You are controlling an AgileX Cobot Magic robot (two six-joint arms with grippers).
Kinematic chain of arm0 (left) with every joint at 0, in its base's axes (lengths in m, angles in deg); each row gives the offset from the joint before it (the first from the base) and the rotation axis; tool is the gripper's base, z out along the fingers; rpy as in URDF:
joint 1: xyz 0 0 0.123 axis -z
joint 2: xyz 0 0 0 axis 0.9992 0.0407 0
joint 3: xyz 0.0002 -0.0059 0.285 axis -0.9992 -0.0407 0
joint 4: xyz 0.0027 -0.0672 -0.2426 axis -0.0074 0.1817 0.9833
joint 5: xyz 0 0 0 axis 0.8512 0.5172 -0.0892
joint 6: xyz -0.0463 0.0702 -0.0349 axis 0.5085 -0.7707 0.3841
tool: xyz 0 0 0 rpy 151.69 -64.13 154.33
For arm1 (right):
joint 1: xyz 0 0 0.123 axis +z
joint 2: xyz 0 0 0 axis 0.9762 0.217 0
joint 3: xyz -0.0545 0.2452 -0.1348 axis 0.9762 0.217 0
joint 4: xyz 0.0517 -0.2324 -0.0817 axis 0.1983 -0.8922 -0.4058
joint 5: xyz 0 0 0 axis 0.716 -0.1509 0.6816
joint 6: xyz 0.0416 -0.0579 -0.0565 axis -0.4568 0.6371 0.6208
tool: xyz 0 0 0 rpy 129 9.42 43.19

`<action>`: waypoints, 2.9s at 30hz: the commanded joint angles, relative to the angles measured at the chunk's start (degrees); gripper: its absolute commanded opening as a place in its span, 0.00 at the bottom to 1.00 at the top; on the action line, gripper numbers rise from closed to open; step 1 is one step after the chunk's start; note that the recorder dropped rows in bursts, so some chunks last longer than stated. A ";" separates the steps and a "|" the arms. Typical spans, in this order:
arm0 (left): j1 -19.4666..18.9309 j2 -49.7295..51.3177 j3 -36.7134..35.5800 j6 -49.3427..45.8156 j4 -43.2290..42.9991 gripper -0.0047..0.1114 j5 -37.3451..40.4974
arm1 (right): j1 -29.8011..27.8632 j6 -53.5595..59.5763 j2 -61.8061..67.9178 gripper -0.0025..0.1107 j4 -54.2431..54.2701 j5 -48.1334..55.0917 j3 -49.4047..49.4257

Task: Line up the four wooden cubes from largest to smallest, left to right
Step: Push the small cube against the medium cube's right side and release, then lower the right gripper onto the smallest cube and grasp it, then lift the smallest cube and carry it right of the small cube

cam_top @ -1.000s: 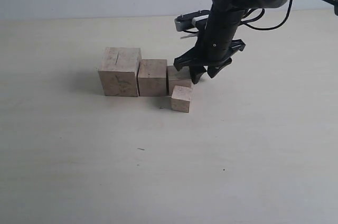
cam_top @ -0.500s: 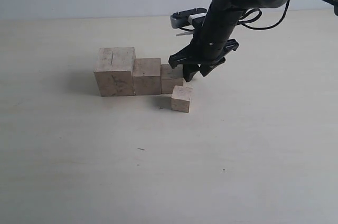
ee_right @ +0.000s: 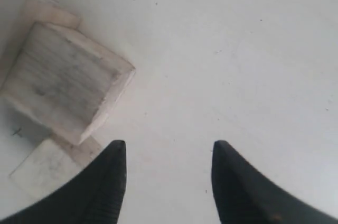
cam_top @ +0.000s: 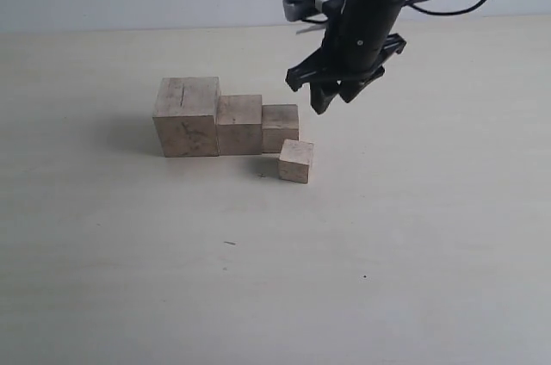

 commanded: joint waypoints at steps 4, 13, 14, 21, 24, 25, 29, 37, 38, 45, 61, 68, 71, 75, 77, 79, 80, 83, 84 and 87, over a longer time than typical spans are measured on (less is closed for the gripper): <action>-0.25 -0.39 0.00 0.04 -0.17 0.04 -0.78 | 0.05 -0.68 -8.08 0.43 8.78 12.09 -0.43; -0.25 -0.39 0.00 0.04 -0.17 0.04 -0.78 | 0.05 13.89 -8.23 0.30 13.24 13.25 5.90; -0.25 -0.39 0.00 0.04 -0.17 0.04 -0.78 | 0.05 15.15 -8.23 0.33 13.51 13.25 6.69; -0.25 -0.39 0.00 0.04 -0.17 0.04 -0.78 | 0.05 37.66 -8.23 0.65 18.18 13.25 11.76; -0.25 -0.39 0.00 0.04 -0.17 0.04 -0.78 | 0.05 43.34 -8.23 0.70 19.84 13.25 12.85; -0.25 -0.39 0.00 0.04 -0.17 0.04 -0.78 | 0.05 43.33 -8.23 0.70 19.71 11.92 12.95; -0.25 -0.39 0.00 0.04 -0.17 0.04 -0.78 | 0.05 43.12 -8.03 0.70 17.15 6.37 12.95; -0.25 -0.39 0.00 0.04 -0.17 0.04 -0.78 | 0.05 47.07 -5.83 0.70 16.38 1.48 12.95; -0.25 -0.39 0.00 0.04 -0.17 0.04 -0.78 | 0.05 47.40 -5.25 0.70 16.38 1.03 12.95; -0.25 -0.39 0.00 0.04 -0.17 0.04 -0.78 | 0.05 50.15 -3.26 0.70 18.86 -0.24 12.95; -0.25 -0.39 0.00 0.04 -0.17 0.04 -0.78 | 0.05 50.39 -2.74 0.70 20.71 -3.67 12.95; -0.25 -0.39 0.00 0.04 -0.17 0.04 -0.78 | 0.05 50.28 0.32 0.69 20.89 -3.94 12.95; -0.25 -0.39 0.00 0.04 -0.17 0.04 -0.78 | 0.05 50.28 0.76 0.69 20.75 -4.07 12.95; -0.25 -0.39 0.00 0.04 -0.17 0.04 -0.78 | 0.05 48.89 0.65 0.60 20.75 -4.22 12.95; -0.25 -0.39 0.00 0.04 -0.17 0.04 -0.78 | 0.05 47.90 0.54 0.47 20.22 -3.37 12.83; -0.25 -0.39 0.00 0.04 -0.17 0.04 -0.78 | 0.05 47.19 0.01 0.33 19.11 -1.49 12.83; -0.25 -0.39 0.00 0.04 -0.17 0.04 -0.78 | 0.05 47.04 -0.29 0.24 18.59 -0.50 12.83; -0.25 -0.39 0.00 0.04 -0.17 0.04 -0.78 | 0.05 46.69 -2.04 0.02 16.79 2.48 12.83; -0.25 -0.39 0.00 0.04 -0.17 0.04 -0.78 | 0.05 45.97 -2.58 0.02 16.12 3.28 12.83; -0.25 -0.39 0.00 0.04 -0.17 0.04 -0.78 | 0.05 43.73 -4.98 0.02 13.18 6.35 12.83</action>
